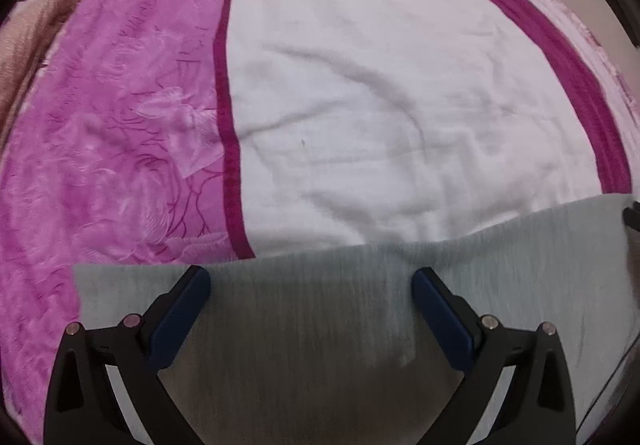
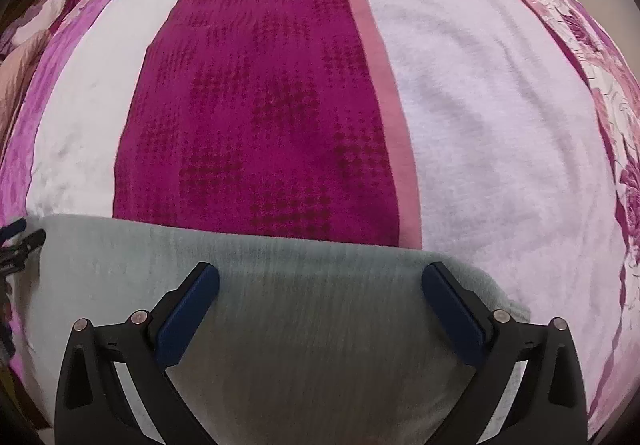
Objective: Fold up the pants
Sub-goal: 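Lower both grippers onto the sweatpants' hem edge and close them, then lift the hem with both grippers and fold it toward the waistband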
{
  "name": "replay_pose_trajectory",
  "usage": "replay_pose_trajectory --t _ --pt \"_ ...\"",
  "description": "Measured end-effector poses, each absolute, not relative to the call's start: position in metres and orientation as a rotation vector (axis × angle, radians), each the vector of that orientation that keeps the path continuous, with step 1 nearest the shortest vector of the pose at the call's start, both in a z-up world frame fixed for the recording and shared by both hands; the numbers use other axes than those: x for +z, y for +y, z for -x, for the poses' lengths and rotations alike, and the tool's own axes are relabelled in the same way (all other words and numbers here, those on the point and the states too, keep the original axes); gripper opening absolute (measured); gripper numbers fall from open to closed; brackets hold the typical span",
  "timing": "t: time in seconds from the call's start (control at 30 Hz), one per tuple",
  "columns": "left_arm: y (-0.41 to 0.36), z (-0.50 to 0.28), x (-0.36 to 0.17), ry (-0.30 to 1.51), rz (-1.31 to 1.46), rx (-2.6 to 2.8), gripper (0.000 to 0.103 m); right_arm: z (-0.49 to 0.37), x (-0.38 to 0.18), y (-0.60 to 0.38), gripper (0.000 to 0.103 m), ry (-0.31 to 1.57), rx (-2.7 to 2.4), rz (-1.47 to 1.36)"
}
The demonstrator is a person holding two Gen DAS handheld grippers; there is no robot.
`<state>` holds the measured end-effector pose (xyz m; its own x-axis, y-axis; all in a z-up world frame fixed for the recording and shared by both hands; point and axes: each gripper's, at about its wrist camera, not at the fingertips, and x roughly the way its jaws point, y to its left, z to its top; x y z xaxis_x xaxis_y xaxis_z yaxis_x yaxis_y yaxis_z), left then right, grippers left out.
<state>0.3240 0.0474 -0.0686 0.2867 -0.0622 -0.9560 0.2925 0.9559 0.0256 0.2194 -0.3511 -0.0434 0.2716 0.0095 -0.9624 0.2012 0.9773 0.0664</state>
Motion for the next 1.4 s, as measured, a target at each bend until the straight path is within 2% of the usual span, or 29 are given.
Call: replay_pose_trajectory --t 0.2,0.4,0.53,0.63,0.7,0.73,0.8,0.9,0.97,1.4 --pt "0.056 -0.318 -0.074 1.188 -0.224 -0.305 0.103 -0.22 -0.047 -0.356 0.099 1.283 -0.084 -0.17" --pt "0.054 -0.319 -0.073 1.211 -0.248 -0.275 0.103 -0.218 -0.049 -0.352 0.099 1.284 -0.095 -0.129" --pt "0.04 -0.313 -0.068 1.176 -0.261 -0.257 0.095 -0.22 -0.047 -0.342 0.097 1.262 -0.106 -0.126" --pt "0.03 -0.307 -0.064 1.168 -0.281 -0.252 0.081 -0.214 -0.036 -0.333 0.07 1.235 -0.086 -0.106" --pt "0.023 -0.303 -0.059 1.166 -0.305 -0.263 0.063 -0.211 -0.031 -0.329 0.038 1.227 -0.074 -0.097" --pt "0.018 -0.3 -0.057 1.163 -0.318 -0.266 0.057 -0.209 -0.027 -0.328 0.032 1.224 -0.059 -0.106" --pt "0.011 -0.292 -0.053 1.157 -0.338 -0.265 0.035 -0.207 -0.025 -0.327 0.012 1.224 -0.047 -0.116" --pt "0.005 -0.282 -0.046 1.144 -0.355 -0.262 0.012 -0.2 -0.019 -0.325 0.001 1.214 -0.036 -0.119" --pt "0.01 -0.279 -0.041 1.134 -0.351 -0.258 0.006 -0.195 -0.016 -0.325 0.0 1.193 -0.029 -0.137" --pt "0.023 -0.214 0.027 1.013 -0.263 -0.288 0.004 -0.148 0.041 -0.322 0.0 1.094 0.044 -0.179"
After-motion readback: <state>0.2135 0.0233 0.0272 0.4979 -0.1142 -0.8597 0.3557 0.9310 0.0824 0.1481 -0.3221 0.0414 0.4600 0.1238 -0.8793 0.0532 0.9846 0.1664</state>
